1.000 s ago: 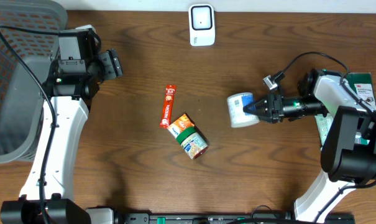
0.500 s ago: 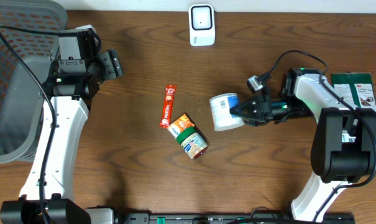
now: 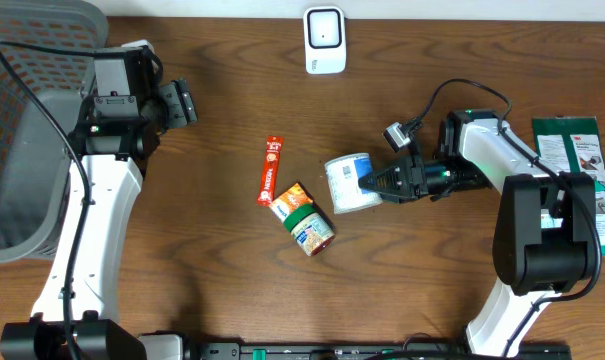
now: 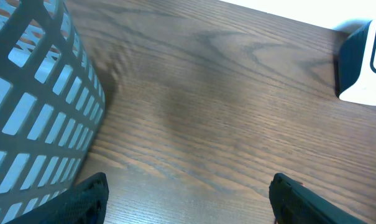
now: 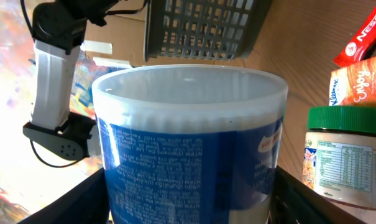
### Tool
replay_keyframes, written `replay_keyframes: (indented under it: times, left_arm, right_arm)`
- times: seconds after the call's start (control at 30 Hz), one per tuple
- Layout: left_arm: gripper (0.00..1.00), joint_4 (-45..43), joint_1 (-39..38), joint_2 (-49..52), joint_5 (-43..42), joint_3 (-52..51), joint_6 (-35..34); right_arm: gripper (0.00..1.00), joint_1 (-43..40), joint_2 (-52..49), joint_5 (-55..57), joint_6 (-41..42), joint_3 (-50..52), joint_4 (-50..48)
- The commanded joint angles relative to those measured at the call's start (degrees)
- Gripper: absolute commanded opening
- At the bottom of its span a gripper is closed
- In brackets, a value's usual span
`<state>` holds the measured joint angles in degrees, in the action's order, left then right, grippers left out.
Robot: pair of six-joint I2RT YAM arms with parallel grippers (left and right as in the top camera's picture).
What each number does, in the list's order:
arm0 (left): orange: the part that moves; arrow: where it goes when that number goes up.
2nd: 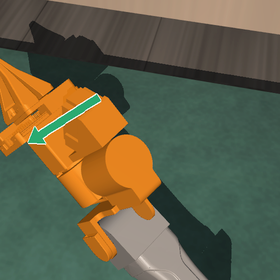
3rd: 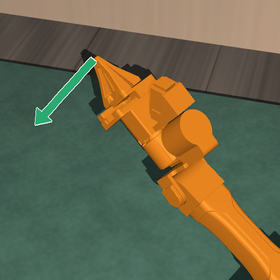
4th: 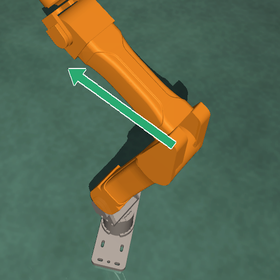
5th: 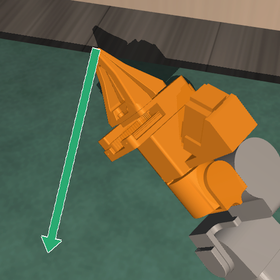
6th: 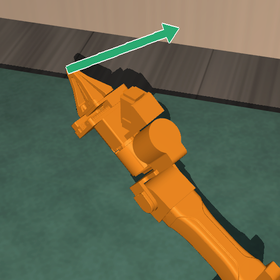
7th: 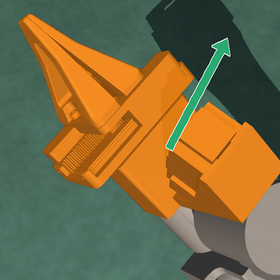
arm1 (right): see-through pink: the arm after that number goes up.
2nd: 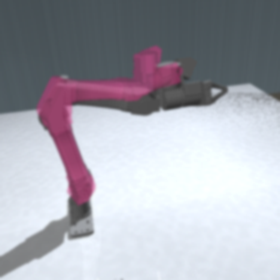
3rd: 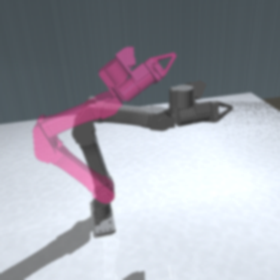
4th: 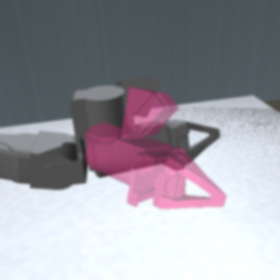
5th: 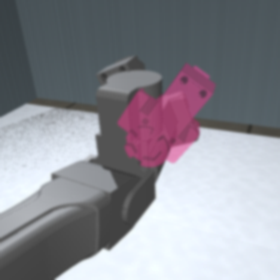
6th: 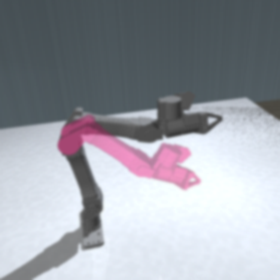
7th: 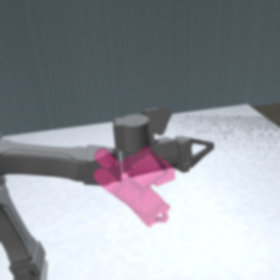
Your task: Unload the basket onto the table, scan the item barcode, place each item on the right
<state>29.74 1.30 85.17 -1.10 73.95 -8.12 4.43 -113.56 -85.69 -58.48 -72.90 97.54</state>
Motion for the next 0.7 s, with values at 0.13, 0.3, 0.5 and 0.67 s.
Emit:
replay_keyframes:
  times: [0.13,0.3,0.5,0.67]
  left_arm:
    - [0.83,-0.07,0.02,0.57,0.72,0.15,-0.07]
    - [0.83,-0.04,0.02,0.57,0.72,0.15,-0.07]
    - [0.83,-0.07,0.02,0.57,0.7,0.15,-0.07]
    - [0.83,-0.07,0.02,0.57,0.72,0.15,-0.07]
  right_arm:
    - [0.56,0.17,1.22,-3.34,-0.63,0.02,0.0]
    - [0.56,0.17,1.22,-3.34,-0.72,0.02,0.0]
    - [0.42,0.17,1.22,-3.34,-0.76,0.02,0.0]
    - [0.47,0.17,1.22,-3.32,-1.62,0.02,0.0]
